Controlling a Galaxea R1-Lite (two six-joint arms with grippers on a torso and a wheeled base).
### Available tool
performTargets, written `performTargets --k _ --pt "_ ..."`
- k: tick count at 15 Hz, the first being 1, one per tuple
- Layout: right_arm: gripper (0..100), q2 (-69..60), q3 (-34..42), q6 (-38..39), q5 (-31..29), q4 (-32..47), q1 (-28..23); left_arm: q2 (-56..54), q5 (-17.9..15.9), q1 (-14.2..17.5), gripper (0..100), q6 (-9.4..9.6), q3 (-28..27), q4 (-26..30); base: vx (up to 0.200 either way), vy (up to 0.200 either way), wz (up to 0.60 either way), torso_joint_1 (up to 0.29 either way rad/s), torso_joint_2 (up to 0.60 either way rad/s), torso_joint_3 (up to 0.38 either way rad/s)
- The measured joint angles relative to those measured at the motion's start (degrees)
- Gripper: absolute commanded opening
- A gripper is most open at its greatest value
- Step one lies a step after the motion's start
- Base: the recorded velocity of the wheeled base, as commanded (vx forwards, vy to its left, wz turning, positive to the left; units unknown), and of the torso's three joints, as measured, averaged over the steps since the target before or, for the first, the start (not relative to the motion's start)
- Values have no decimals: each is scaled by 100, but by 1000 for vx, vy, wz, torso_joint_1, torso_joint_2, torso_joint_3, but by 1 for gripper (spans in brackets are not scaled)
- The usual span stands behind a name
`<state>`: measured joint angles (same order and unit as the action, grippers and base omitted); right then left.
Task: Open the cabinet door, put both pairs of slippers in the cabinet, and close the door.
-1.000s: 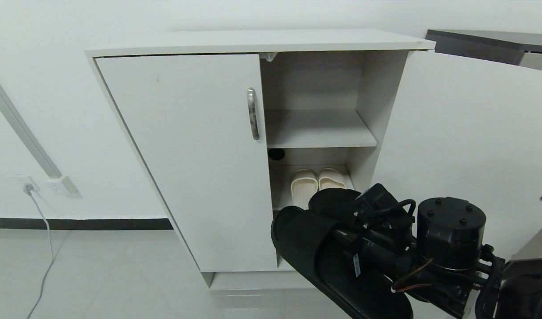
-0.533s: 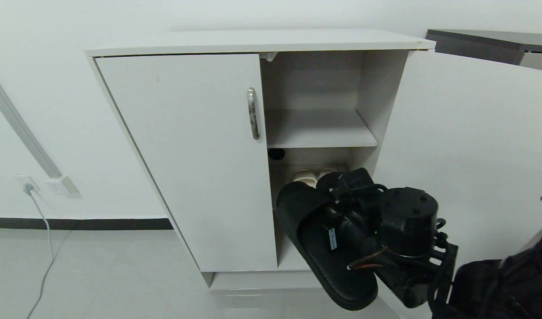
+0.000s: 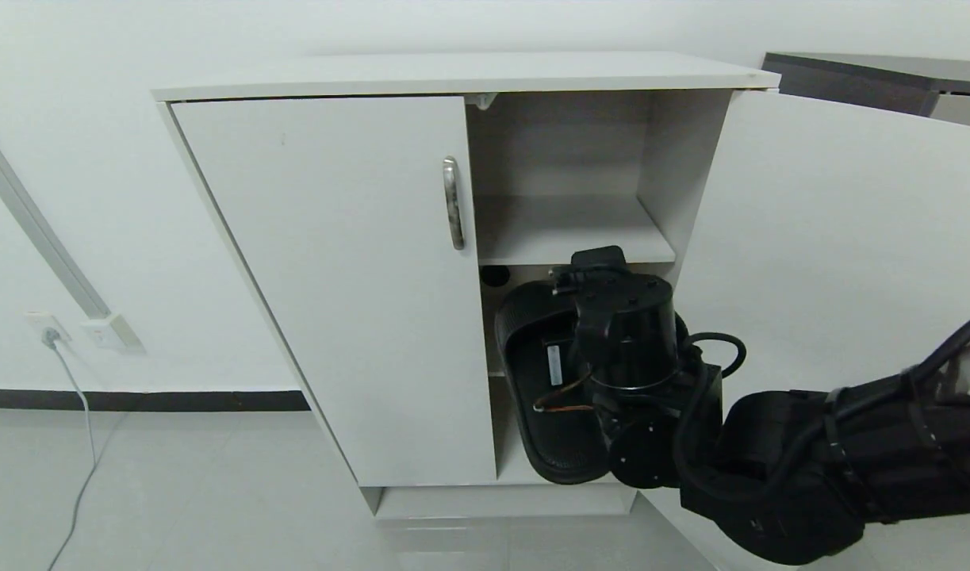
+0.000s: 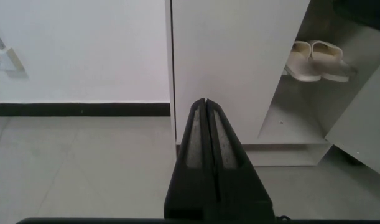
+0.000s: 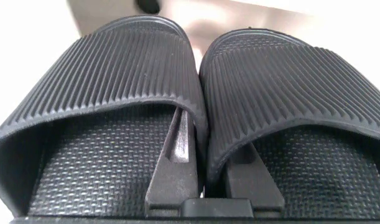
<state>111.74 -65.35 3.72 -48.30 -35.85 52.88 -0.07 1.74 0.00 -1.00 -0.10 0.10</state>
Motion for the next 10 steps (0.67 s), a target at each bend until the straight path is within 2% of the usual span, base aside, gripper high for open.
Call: performTargets --k 3,8,10 --pt "0 -116 -536 167 -77 556 -13 0 0 2 0 -1 0 0 0 0 0 0 0 0" --pt "0 -118 -1168 958 -116 1655 -283 0 0 2 0 -1 0 0 0 0 0 0 0 0" --pt "0 -107 -1284 1024 -111 1714 -322 0 0 2 0 -1 0 0 0 0 0 0 0 0"
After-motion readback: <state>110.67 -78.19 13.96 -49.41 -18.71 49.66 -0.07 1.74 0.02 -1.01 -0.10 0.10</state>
